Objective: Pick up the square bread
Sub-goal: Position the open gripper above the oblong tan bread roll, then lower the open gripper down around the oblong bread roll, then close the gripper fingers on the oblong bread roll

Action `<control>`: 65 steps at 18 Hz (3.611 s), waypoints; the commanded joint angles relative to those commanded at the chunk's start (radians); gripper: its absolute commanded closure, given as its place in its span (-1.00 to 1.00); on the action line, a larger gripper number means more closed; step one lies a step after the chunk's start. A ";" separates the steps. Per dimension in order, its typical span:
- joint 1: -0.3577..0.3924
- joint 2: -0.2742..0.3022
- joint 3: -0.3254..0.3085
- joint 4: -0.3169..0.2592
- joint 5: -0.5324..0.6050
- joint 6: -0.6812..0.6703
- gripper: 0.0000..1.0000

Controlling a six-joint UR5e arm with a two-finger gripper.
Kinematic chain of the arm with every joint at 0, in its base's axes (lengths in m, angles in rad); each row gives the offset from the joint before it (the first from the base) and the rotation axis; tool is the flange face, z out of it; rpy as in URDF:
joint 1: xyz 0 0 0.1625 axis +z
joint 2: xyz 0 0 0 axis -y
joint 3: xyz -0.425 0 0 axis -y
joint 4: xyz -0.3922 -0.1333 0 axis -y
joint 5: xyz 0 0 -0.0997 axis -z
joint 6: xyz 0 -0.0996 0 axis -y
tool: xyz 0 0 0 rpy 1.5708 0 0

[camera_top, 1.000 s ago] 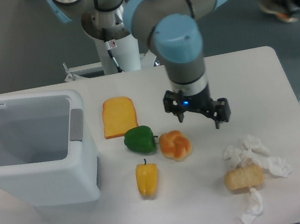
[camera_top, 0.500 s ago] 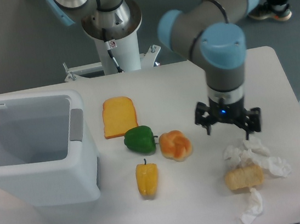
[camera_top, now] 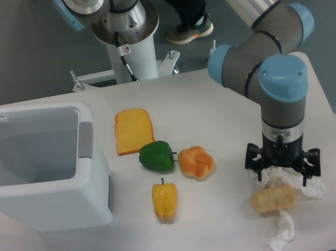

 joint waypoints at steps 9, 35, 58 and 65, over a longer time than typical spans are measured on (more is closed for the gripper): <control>0.044 -0.038 -0.017 -0.011 -0.121 0.397 -1.00; 0.006 -0.104 -0.035 -0.009 -0.035 0.638 -1.00; 0.003 -0.104 -0.049 -0.009 -0.002 0.654 -0.76; 0.002 -0.103 -0.049 -0.011 -0.002 0.603 -0.25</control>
